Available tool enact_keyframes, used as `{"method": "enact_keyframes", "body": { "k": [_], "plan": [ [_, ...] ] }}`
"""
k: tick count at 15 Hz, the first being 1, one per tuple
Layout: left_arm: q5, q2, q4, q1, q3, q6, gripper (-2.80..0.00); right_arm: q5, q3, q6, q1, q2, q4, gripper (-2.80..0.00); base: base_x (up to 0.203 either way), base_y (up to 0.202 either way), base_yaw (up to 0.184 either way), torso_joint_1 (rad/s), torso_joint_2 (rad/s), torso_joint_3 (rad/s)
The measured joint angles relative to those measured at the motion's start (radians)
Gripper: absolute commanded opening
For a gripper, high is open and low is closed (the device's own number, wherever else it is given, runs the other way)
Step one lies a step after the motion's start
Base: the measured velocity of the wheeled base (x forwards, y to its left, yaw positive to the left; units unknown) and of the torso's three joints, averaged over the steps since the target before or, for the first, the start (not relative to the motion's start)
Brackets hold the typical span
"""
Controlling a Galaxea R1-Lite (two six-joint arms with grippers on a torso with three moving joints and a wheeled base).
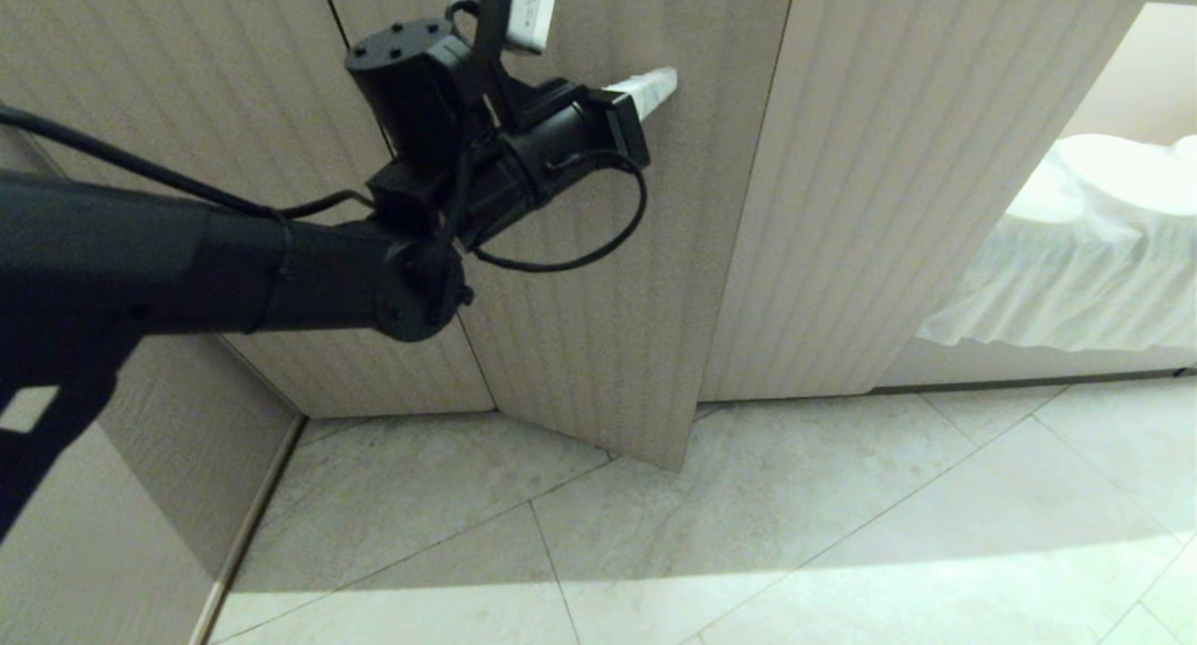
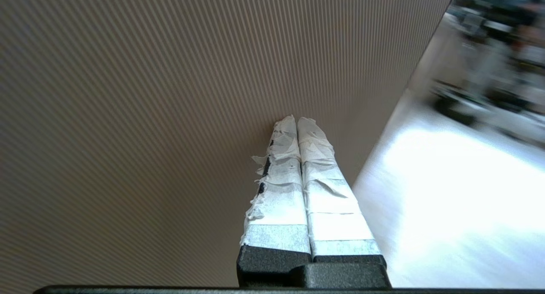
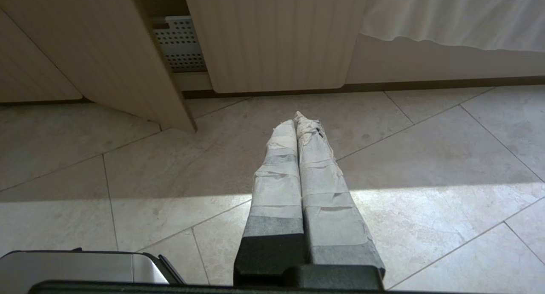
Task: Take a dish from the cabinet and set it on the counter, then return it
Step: Close the cabinet door
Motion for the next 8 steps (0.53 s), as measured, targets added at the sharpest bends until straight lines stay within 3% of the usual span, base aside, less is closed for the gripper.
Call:
{"method": "enact_keyframes", "body": {
  "k": [3, 5, 8],
  "plan": [
    [0.195, 0.111, 0.021, -0.005, -0.201, 0.083, -2.80, 0.000, 0.000, 0.000, 0.000, 0.000, 0.000, -2.80, 0.000, 0.000, 0.000, 0.000, 0.00, 0.000],
    [0.300, 0.150, 0.041, 0.003, -0.248, 0.130, -2.80, 0.000, 0.000, 0.000, 0.000, 0.000, 0.000, -2.80, 0.000, 0.000, 0.000, 0.000, 0.00, 0.000],
    [0.356, 0.167, 0.039, 0.009, -0.256, 0.159, -2.80, 0.000, 0.000, 0.000, 0.000, 0.000, 0.000, -2.80, 0.000, 0.000, 0.000, 0.000, 0.00, 0.000]
  ]
}}
